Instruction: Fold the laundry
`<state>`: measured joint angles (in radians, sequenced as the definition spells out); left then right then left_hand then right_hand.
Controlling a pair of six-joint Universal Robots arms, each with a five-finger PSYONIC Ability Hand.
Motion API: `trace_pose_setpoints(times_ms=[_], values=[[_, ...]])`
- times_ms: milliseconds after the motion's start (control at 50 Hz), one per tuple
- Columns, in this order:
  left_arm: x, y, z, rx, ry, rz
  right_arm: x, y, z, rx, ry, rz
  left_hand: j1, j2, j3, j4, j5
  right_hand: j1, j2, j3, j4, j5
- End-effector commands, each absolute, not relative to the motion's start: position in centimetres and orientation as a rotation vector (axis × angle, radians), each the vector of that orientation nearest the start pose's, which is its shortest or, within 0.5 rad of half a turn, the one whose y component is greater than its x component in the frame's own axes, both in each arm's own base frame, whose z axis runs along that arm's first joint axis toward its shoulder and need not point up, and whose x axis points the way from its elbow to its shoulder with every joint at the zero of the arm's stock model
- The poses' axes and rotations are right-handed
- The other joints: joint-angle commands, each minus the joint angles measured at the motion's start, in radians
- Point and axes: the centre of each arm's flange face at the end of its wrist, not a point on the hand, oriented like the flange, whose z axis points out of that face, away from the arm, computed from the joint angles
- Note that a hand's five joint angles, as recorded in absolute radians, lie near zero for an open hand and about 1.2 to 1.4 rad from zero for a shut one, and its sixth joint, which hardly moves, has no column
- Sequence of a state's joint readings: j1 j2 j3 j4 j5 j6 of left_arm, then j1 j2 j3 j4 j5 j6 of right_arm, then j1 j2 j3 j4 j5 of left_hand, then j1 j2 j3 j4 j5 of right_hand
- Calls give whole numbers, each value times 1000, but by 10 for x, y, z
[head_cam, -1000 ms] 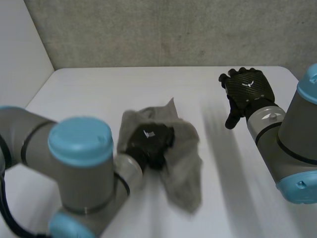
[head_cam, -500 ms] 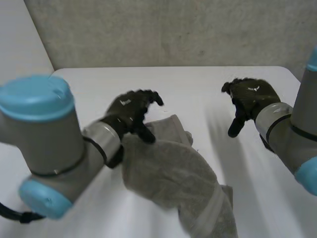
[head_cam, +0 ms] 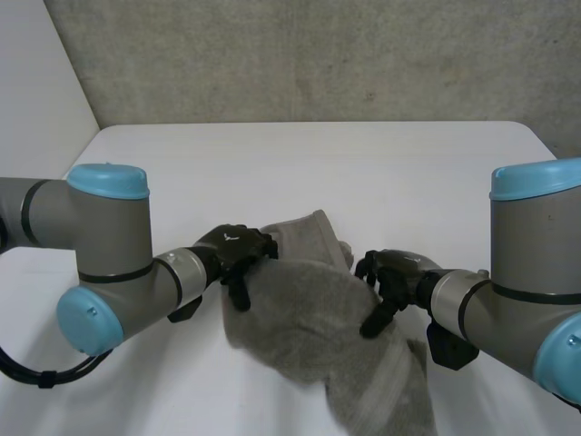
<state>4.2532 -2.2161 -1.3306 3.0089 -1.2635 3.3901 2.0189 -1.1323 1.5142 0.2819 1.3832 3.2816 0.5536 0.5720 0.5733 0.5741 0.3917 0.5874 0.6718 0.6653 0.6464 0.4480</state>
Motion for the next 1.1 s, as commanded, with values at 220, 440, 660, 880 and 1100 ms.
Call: trace_pose_setpoints(times_ms=[220, 440, 660, 880, 1100], values=[[-324, -337, 356, 722, 1593, -2853, 298, -319, 356, -460, 1532, -2442, 843, 824, 823, 822, 830, 809, 724, 731, 750, 774], [-309, -313, 358, 567, 1583, -2874, 321, -290, 357, -619, 1402, -2541, 843, 824, 823, 822, 830, 809, 724, 731, 750, 774], [-286, -266, 193, 848, 2235, -2245, 338, -244, 239, -1045, 1775, -2025, 843, 824, 823, 822, 830, 809, 724, 731, 750, 774], [-282, -216, 146, 1012, 2426, -1990, 330, -223, 163, -1250, 2054, -1674, 735, 716, 715, 714, 722, 809, 724, 731, 750, 774], [-278, -192, 161, 1087, 2507, -1853, 314, -221, 183, -1191, 2053, -1729, -216, -234, -235, -236, -228, 809, 724, 731, 750, 774]])
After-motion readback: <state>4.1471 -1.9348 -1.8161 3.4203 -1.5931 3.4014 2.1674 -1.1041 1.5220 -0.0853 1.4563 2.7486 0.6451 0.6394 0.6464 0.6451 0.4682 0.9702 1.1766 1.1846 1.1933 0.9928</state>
